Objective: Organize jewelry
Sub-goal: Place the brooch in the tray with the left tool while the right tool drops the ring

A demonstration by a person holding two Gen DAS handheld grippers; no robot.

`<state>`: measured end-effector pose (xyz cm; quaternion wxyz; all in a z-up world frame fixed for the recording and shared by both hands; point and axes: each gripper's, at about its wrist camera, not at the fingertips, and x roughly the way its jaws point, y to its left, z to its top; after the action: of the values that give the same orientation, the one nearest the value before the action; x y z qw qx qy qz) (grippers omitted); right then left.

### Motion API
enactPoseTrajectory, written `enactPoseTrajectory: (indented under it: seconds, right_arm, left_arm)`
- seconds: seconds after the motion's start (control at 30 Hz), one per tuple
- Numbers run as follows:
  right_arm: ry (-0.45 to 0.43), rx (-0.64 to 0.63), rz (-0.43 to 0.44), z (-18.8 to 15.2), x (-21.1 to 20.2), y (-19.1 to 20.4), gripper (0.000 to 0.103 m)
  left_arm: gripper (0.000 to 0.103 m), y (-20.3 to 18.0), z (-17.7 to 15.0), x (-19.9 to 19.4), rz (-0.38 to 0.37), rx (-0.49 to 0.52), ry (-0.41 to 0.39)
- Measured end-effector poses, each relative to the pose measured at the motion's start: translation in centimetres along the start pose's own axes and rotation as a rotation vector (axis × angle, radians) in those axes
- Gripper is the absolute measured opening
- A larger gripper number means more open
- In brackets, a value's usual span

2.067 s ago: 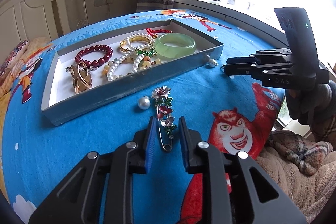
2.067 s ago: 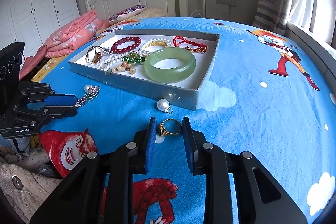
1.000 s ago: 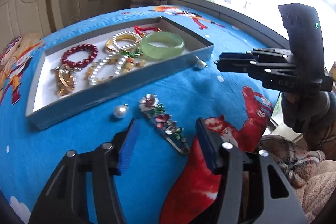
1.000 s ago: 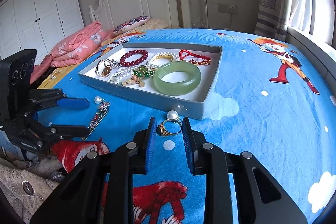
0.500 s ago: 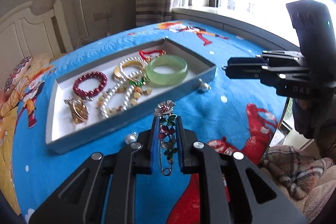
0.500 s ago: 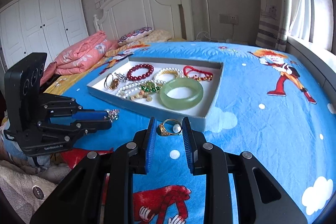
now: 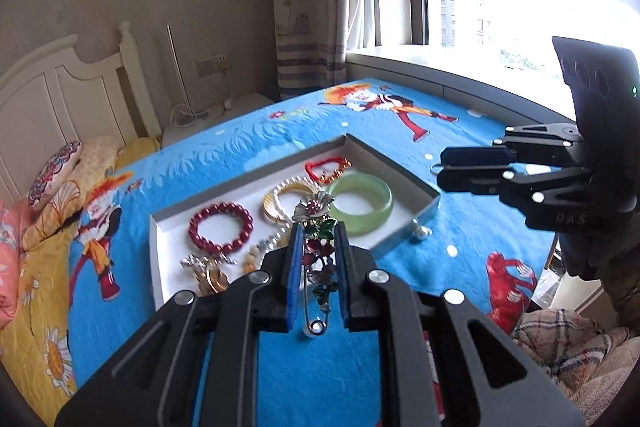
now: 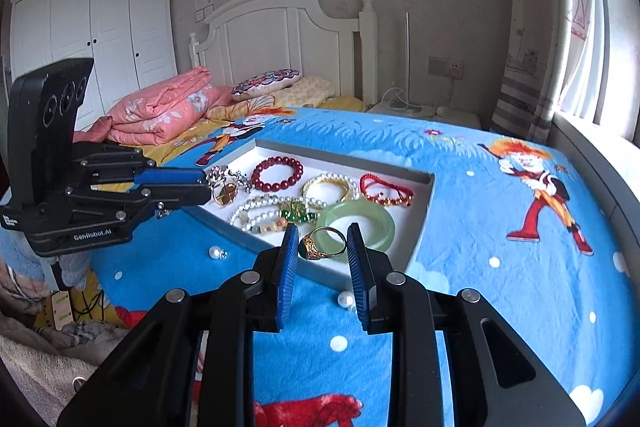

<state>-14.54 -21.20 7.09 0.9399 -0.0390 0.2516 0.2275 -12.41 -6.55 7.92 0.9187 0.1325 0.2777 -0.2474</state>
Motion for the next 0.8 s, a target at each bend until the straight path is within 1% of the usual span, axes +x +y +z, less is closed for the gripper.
enactPoseTrajectory:
  seconds: [0.17, 0.43, 0.63, 0.8]
  right_arm:
    - [0.020, -0.022, 0.001, 1.3, 2.1, -0.1, 0.026]
    - [0.060, -0.065, -0.017, 3.4, 5.5, -0.3, 0.026]
    - [0.091, -0.082, -0.024, 4.9, 8.2, -0.7, 0.026]
    - [0.134, -0.073, -0.032, 4.6, 10.5, -1.1, 0.026]
  left_arm:
    - [0.015, 1.1, 1.8, 0.5, 0.009, -0.005, -0.013]
    - [0.015, 2.5, 3.9, 3.0, 0.020, 0.001, 0.004]
    - [0.015, 4.1, 4.5, 5.1, 0.033, -0.015, 0.033]
    - [0.015, 5.5, 4.8, 7.2, 0.034, -0.039, 0.062]
